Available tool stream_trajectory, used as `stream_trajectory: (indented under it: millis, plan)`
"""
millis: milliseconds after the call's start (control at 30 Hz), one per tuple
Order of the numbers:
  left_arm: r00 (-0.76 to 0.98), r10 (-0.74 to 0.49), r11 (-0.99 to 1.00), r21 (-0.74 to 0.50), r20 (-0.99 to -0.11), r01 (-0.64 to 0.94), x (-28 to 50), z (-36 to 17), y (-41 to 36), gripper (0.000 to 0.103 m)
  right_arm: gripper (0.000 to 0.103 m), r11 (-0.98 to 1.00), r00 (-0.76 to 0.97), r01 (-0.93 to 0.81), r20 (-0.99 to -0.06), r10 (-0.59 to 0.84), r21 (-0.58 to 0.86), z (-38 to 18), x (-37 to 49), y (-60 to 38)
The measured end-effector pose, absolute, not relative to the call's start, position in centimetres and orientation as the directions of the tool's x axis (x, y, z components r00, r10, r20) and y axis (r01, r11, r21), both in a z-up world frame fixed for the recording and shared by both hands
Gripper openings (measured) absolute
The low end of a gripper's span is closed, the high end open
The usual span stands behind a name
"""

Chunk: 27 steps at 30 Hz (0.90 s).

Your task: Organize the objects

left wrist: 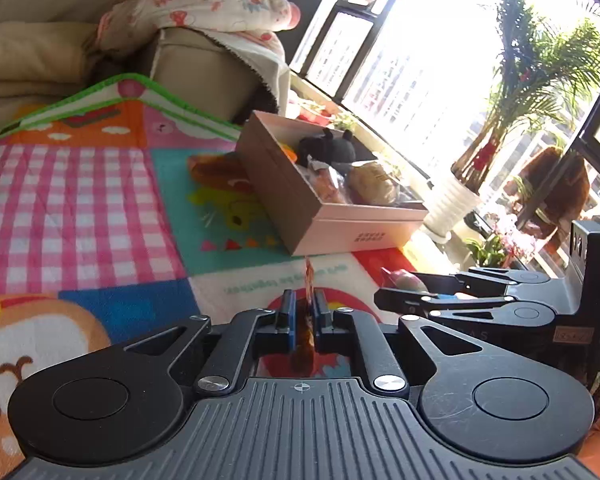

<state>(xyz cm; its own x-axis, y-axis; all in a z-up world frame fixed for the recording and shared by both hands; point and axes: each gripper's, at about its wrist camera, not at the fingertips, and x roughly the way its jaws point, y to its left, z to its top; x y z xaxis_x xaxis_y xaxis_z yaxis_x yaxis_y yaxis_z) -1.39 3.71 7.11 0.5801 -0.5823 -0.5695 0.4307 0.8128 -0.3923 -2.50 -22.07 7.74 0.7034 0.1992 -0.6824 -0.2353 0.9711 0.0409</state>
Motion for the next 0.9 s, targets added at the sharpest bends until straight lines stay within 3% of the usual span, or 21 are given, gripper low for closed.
stream_trajectory:
  millis: [333, 467, 533, 567, 667, 867, 900]
  plan:
    - [0.609, -0.581, 0.801, -0.246, -0.541, 0.546, -0.4, 10.8, -1.0, 0.005, 0.049, 0.989, 0.742, -0.142, -0.657, 0.133, 0.039, 7.0, -6.1, -26.6]
    - [0.648, -0.442, 0.844, -0.042, -0.620, 0.534, -2.3, 9.0, -1.1, 0.010, 0.049, 0.989, 0.721, -0.141, -0.679, 0.135, 0.047, 5.6, -5.9, -26.6]
    - [0.607, -0.421, 0.826, -0.010, -0.674, 0.563, -3.5, 7.5, -1.4, 0.011, 0.050, 0.988, 0.715, -0.147, -0.687, 0.131, 0.035, 5.1, -5.6, -26.1]
    - [0.578, -0.431, 0.809, -0.012, -0.693, 0.588, -4.2, 6.7, -1.8, 0.011, 0.054, 0.988, 0.713, -0.149, -0.689, 0.131, 0.033, 4.8, -5.5, -25.9]
    - [0.526, -0.438, 0.755, 0.019, -0.730, 0.655, -5.9, 4.9, -3.8, 0.016, 0.079, 0.990, 0.713, -0.139, -0.690, 0.123, 0.033, 4.2, -5.0, -25.5]
    - [0.431, -0.463, 0.687, -0.006, -0.774, 0.727, -6.7, 2.4, -6.9, 0.020, 0.087, 0.994, 0.714, -0.099, -0.694, 0.098, 0.038, 3.6, -4.7, -26.1]
    - [0.424, -0.466, 0.678, -0.006, -0.777, 0.735, -6.7, 2.4, -7.4, 0.025, 0.087, 0.995, 0.712, -0.088, -0.697, 0.090, 0.038, 3.4, -4.7, -26.4]
